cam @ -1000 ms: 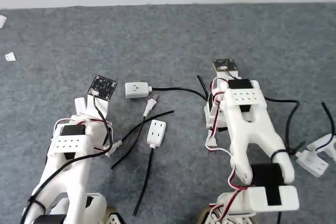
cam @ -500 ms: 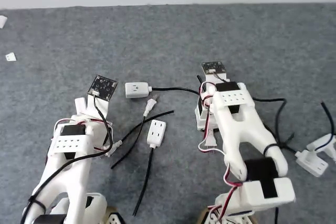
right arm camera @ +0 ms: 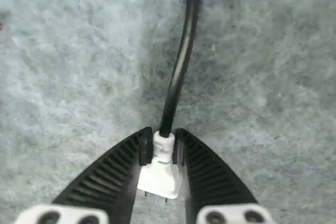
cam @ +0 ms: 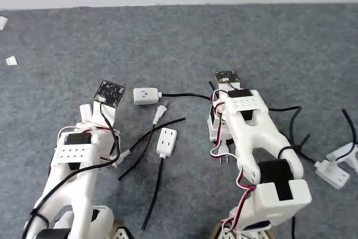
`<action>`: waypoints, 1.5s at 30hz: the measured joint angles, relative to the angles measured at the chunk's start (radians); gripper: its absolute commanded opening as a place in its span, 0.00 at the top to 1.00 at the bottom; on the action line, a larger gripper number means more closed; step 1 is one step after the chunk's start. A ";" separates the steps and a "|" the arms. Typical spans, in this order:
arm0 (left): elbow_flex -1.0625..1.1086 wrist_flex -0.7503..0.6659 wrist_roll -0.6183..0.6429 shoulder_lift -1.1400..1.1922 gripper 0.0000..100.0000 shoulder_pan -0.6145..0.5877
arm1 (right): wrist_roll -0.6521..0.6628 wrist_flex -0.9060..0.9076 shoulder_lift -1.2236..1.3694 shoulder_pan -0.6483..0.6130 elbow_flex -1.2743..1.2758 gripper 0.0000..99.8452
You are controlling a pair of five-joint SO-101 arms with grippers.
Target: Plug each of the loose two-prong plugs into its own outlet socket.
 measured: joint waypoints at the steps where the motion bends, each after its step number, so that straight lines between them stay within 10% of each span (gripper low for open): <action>1: 0.000 0.000 0.000 0.000 0.99 0.000 | 0.000 0.000 0.000 0.000 0.000 0.97; 7: 0.000 0.000 0.000 0.000 0.99 0.000 | 0.000 0.002 0.006 0.031 0.000 0.83; 45: 0.000 0.000 0.000 0.000 0.99 0.005 | 0.009 0.149 -0.048 0.072 -0.106 0.99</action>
